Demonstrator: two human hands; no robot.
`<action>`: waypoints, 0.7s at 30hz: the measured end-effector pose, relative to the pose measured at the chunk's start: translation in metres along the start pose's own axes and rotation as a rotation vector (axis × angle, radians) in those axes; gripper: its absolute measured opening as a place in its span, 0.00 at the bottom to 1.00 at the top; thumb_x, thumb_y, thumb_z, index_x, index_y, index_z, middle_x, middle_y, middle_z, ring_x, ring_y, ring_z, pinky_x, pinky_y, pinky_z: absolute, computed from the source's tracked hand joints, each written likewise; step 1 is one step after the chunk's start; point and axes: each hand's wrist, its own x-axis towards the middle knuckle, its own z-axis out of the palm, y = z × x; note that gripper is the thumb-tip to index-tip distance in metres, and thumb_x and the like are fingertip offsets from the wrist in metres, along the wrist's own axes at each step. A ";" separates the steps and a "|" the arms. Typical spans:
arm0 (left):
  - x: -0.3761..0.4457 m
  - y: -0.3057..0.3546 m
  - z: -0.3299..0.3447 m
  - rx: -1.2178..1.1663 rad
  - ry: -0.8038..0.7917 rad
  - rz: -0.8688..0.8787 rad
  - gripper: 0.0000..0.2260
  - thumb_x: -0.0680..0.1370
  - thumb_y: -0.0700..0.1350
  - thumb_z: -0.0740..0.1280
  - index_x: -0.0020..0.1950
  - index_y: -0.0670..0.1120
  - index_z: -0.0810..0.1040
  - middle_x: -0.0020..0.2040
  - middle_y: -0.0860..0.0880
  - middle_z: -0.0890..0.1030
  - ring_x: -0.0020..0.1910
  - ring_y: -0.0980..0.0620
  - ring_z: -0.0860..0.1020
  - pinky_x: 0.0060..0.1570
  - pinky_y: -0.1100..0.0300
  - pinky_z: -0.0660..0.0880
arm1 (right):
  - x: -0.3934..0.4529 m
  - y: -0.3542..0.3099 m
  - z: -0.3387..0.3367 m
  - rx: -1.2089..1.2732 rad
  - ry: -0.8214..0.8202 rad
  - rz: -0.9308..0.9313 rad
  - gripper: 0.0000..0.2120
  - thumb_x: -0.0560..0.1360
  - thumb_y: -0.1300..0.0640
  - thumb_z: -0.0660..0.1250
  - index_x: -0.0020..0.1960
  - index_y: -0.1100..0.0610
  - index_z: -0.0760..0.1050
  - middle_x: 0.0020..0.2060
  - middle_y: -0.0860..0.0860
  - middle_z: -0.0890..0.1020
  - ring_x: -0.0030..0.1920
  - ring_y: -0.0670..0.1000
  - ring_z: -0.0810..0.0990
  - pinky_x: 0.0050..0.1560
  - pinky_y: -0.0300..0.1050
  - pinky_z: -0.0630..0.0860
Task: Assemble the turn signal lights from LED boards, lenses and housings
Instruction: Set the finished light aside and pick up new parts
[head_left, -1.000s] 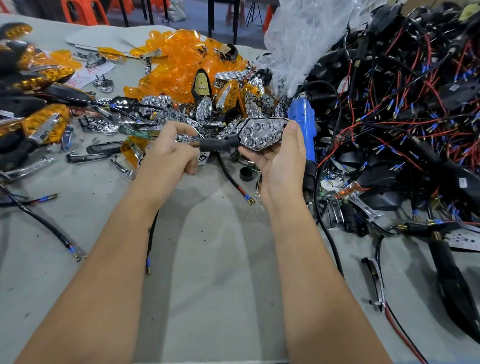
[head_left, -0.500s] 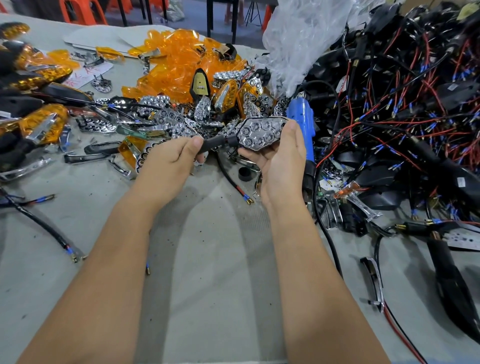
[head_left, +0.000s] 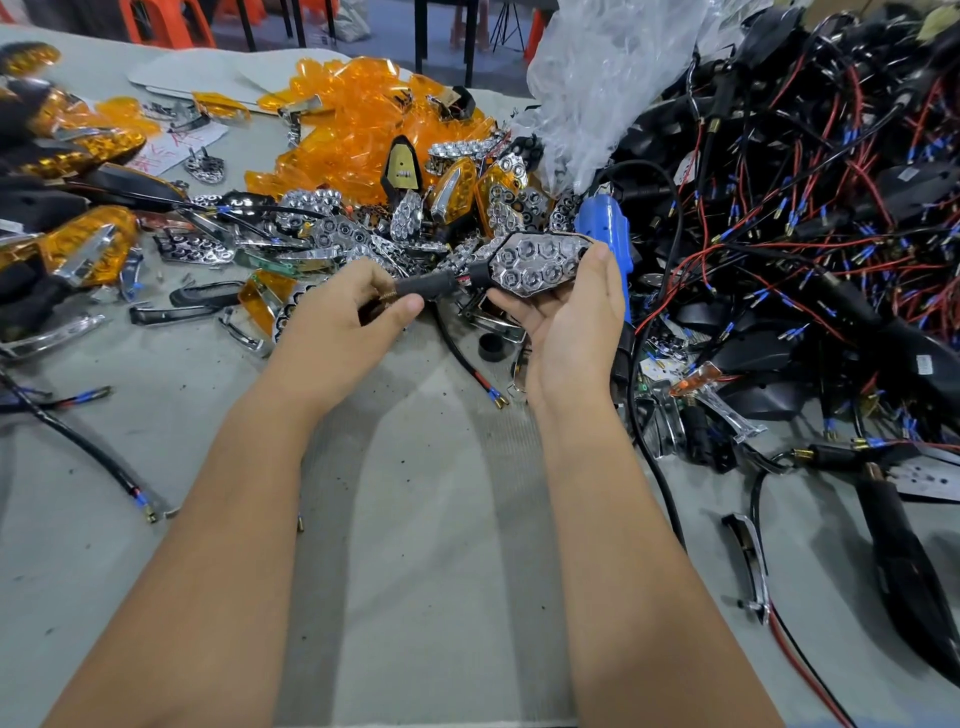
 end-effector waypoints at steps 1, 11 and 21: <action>0.000 -0.001 0.000 -0.020 0.008 -0.005 0.08 0.79 0.52 0.68 0.45 0.52 0.72 0.40 0.47 0.81 0.35 0.52 0.75 0.36 0.56 0.68 | 0.000 0.000 0.000 0.000 0.005 -0.004 0.12 0.86 0.52 0.54 0.51 0.49 0.76 0.47 0.54 0.81 0.42 0.50 0.84 0.36 0.48 0.83; -0.003 0.001 0.003 -0.074 -0.034 0.064 0.06 0.79 0.49 0.69 0.47 0.52 0.73 0.39 0.50 0.78 0.34 0.58 0.70 0.36 0.59 0.66 | -0.002 0.007 0.002 -0.151 -0.042 -0.052 0.10 0.85 0.49 0.54 0.52 0.45 0.73 0.53 0.51 0.78 0.42 0.47 0.83 0.37 0.45 0.82; 0.003 -0.001 -0.005 -0.237 -0.128 -0.070 0.12 0.77 0.39 0.70 0.49 0.58 0.79 0.39 0.54 0.80 0.34 0.59 0.76 0.34 0.61 0.73 | -0.004 0.005 0.000 -0.233 -0.116 -0.062 0.24 0.76 0.60 0.70 0.69 0.52 0.66 0.67 0.60 0.73 0.37 0.48 0.86 0.58 0.66 0.78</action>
